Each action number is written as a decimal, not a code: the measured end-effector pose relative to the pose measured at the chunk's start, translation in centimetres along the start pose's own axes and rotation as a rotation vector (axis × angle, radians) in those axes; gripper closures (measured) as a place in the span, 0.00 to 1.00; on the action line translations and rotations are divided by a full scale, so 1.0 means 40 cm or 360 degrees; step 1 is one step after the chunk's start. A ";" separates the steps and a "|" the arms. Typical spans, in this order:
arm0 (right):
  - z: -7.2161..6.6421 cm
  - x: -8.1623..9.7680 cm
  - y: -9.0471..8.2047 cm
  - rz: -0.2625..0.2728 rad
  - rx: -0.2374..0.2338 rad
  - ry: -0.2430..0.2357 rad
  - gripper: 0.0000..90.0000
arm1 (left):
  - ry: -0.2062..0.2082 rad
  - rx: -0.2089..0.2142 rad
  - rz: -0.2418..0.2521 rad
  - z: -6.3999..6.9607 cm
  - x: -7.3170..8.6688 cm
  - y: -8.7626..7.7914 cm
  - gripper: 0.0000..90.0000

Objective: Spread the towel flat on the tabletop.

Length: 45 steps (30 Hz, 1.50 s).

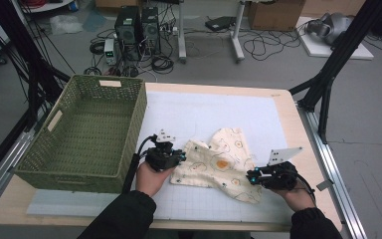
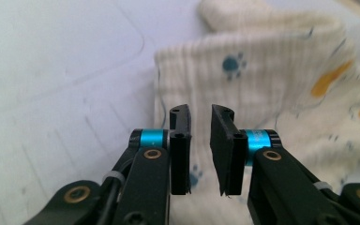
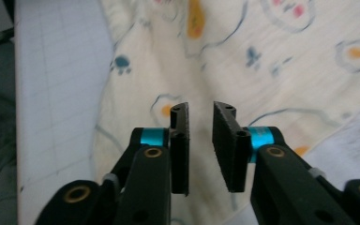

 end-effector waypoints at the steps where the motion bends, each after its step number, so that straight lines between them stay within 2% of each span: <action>1: 0.010 -0.014 -0.006 0.0033 0.0025 0.0001 0.83 | 0.0002 0.0007 0.0050 0.000 -0.029 0.005 0.84; 4: 0.042 -0.047 -0.011 0.0086 0.0094 0.0032 0.77 | -0.0003 0.0013 0.0083 -0.004 -0.068 0.026 0.79; 6: 0.069 -0.064 -0.005 0.0085 0.0134 0.0045 0.74 | -0.0021 0.0017 0.0112 -0.008 -0.092 0.049 0.78; 9: 0.110 -0.079 0.013 0.0049 0.0168 0.0067 0.69 | -0.0030 0.0013 0.0094 -0.016 -0.107 0.080 0.71; 10: 0.110 -0.079 0.013 0.0049 0.0168 0.0067 0.69 | -0.0030 0.0013 0.0094 -0.016 -0.107 0.080 0.69; 11: 0.131 -0.083 0.028 0.0024 0.0172 0.0084 0.67 | -0.0052 0.0035 0.0053 -0.022 -0.107 0.103 0.66; 12: 0.138 -0.083 0.033 0.0016 0.0180 0.0089 0.65 | -0.0052 0.0035 0.0053 -0.022 -0.107 0.103 0.64; 13: 0.151 -0.082 0.043 -0.0003 0.0198 0.0103 0.65 | -0.0066 0.0010 0.0017 -0.028 -0.098 0.125 0.62; 14: 0.158 -0.079 0.049 -0.0015 0.0208 0.0106 0.64 | -0.0066 0.0010 0.0017 -0.028 -0.098 0.125 0.62; 15: 0.170 -0.074 0.060 -0.0036 0.0228 0.0121 0.64 | -0.0079 -0.0003 -0.0062 -0.036 -0.081 0.143 0.63; 16: 0.174 -0.070 0.067 -0.0053 0.0233 0.0132 0.64 | -0.0079 -0.0003 -0.0062 -0.036 -0.081 0.143 0.66; 17: 0.181 -0.064 0.078 -0.0083 0.0245 0.0129 0.64 | -0.0041 -0.0036 -0.0144 -0.040 -0.061 0.159 0.72; 18: 0.183 -0.061 0.084 -0.0097 0.0247 0.0127 0.64 | -0.0041 -0.0036 -0.0144 -0.040 -0.061 0.159 0.76; 19: 0.184 -0.058 0.092 -0.0119 0.0250 0.0127 0.66 | 0.0018 -0.0080 -0.0184 -0.041 -0.050 0.166 0.83; 20: 0.186 -0.058 0.097 -0.0122 0.0250 0.0122 0.67 | 0.0038 -0.0090 -0.0188 -0.040 -0.050 0.165 0.88; 21: 0.186 -0.057 0.103 -0.0133 0.0254 0.0120 0.70 | 0.0019 -0.0066 -0.0197 -0.039 -0.049 0.165 0.95; 22: 0.187 -0.058 0.104 -0.0131 0.0262 0.0122 0.73 | 0.0006 -0.0064 -0.0195 -0.039 -0.049 0.164 0.95; 24: 0.190 -0.058 0.104 -0.0137 0.0288 0.0112 0.78 | 0.0024 -0.0081 -0.0200 -0.039 -0.048 0.162 0.96; 25: 0.191 -0.058 0.104 -0.0142 0.0295 0.0110 0.81 | 0.0055 -0.0112 -0.0212 -0.040 -0.047 0.155 0.97; 29: 0.190 -0.059 0.105 -0.0142 0.0288 0.0104 0.92 | 0.0055 -0.0169 -0.0168 -0.048 -0.051 0.128 0.97; 32: 0.186 -0.062 0.105 -0.0141 0.0286 0.0092 0.98 | 0.0041 -0.0252 -0.0073 -0.060 -0.059 0.088 0.97; 34: 0.185 -0.065 0.105 -0.0131 0.0293 0.0091 0.98 | 0.0022 -0.0268 -0.0046 -0.064 -0.063 0.077 0.97; 36: 0.186 -0.076 0.102 -0.0098 0.0298 0.0093 0.98 | -0.0001 -0.0335 0.0057 -0.071 -0.080 0.046 0.97; 39: 0.181 -0.085 0.098 -0.0072 0.0293 0.0089 0.99 | -0.0002 -0.0418 0.0101 -0.081 -0.084 0.012 0.97; 40: 0.181 -0.085 0.098 -0.0072 0.0293 0.0089 0.99 | -0.0002 -0.0418 0.0101 -0.081 -0.084 0.012 0.97; 41: 0.177 -0.085 0.094 -0.0075 0.0284 0.0087 0.99 | -0.0019 -0.0404 0.0049 -0.086 -0.064 0.013 0.97; 42: 0.177 -0.082 0.094 -0.0083 0.0279 0.0083 0.99 | -0.0019 -0.0404 0.0049 -0.086 -0.064 0.013 0.97; 43: 0.174 -0.078 0.093 -0.0103 0.0274 0.0088 0.99 | -0.0028 -0.0381 -0.0016 -0.087 -0.035 0.023 0.97; 44: 0.173 -0.074 0.093 -0.0117 0.0269 0.0087 0.99 | -0.0028 -0.0381 -0.0016 -0.087 -0.035 0.023 0.97; 45: 0.171 -0.070 0.092 -0.0126 0.0265 0.0082 0.99 | -0.0043 -0.0345 -0.0085 -0.084 -0.008 0.033 0.97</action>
Point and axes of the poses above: each handheld gripper's, and its own axes: y roughly forward along the jaws, x roughly out of its underside, z roughly to its right, the point moved 8 cm from there along y, roughly forward along the jaws, and after that the axes turned 3 degrees about x, right-handed, at the moved point
